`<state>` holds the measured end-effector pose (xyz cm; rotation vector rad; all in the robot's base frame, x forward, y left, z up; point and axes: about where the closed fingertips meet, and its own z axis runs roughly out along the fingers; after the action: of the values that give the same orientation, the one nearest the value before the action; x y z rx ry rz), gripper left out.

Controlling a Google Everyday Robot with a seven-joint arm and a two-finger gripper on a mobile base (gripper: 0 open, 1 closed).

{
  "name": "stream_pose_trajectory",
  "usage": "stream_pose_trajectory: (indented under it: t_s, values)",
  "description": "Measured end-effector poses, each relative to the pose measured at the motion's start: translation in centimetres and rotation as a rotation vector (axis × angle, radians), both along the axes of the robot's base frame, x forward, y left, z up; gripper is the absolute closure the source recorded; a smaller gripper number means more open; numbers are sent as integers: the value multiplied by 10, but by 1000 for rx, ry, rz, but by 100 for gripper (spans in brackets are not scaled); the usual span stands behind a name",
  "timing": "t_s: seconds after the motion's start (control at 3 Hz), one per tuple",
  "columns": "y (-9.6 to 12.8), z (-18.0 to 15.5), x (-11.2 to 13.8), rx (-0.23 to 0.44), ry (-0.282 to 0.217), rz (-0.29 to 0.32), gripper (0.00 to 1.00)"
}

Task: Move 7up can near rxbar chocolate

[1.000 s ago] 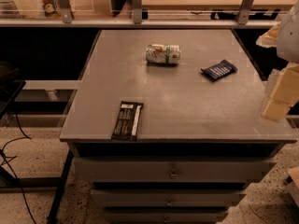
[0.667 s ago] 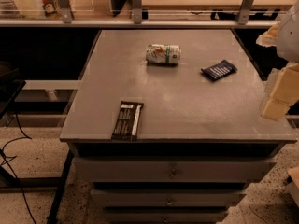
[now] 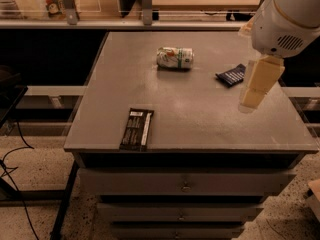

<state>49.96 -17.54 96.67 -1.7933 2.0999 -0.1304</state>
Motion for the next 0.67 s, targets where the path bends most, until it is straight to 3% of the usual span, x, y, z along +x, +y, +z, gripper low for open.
stream_pose_trajectory:
  t_s: [0.67]
  values:
    - [61,-32,90,-38,-32,87,0]
